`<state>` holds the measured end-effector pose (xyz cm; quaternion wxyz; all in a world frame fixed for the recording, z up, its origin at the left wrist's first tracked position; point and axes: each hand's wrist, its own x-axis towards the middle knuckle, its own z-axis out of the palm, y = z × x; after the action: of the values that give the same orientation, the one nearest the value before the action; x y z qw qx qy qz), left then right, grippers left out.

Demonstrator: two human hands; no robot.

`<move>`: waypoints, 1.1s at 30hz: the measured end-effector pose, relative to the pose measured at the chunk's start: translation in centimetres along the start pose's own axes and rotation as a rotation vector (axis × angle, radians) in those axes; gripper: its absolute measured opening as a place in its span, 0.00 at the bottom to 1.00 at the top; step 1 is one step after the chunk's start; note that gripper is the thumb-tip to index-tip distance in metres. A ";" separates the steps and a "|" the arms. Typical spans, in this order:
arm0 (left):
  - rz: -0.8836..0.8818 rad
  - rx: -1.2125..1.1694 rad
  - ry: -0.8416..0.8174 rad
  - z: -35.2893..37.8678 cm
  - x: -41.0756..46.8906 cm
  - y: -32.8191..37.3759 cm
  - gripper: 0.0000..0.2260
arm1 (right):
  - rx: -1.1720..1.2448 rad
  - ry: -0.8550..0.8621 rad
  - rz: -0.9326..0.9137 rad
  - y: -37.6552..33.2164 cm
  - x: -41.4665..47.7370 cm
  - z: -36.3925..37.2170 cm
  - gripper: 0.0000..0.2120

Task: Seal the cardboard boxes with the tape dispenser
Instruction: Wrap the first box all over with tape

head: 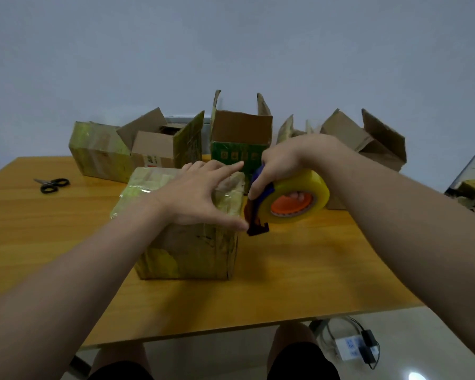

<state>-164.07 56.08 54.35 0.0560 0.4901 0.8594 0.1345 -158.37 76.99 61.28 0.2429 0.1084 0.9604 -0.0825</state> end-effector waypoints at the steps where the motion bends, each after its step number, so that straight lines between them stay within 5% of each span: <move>1: -0.026 0.002 -0.024 0.0 0.3 0.0 0.49 | -0.005 0.021 0.015 0.2 0.1 0.1 0.27; 9: -0.288 0.067 -0.099 0.1 4.1 1.9 0.33 | 0.203 0.391 -0.006 3.2 -4.9 -2.2 0.31; 14: -0.394 0.055 -0.064 1.1 4.7 3.0 0.36 | 0.455 0.729 0.041 3.7 -6.9 -0.9 0.35; 17: -0.387 -0.166 0.028 0.0 3.7 2.9 0.41 | 0.606 0.913 0.021 2.1 -6.9 0.8 0.28; 20: -0.374 -0.462 0.193 -2.2 1.4 1.3 0.34 | 0.820 1.076 -0.070 -0.2 -6.5 2.1 0.24; 25: -0.610 -0.248 0.300 -3.9 -3.1 -4.1 0.32 | 1.337 0.999 -0.451 -5.3 -4.8 3.1 0.16; 33: -0.610 -1.197 0.382 -0.3 -6.5 -6.9 0.26 | 1.547 0.921 -0.523 -8.0 1.0 7.3 0.16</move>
<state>-166.55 47.13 52.45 0.1997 0.0796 0.7315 0.6471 -157.97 67.90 55.26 -0.3271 0.0423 0.6343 -0.6992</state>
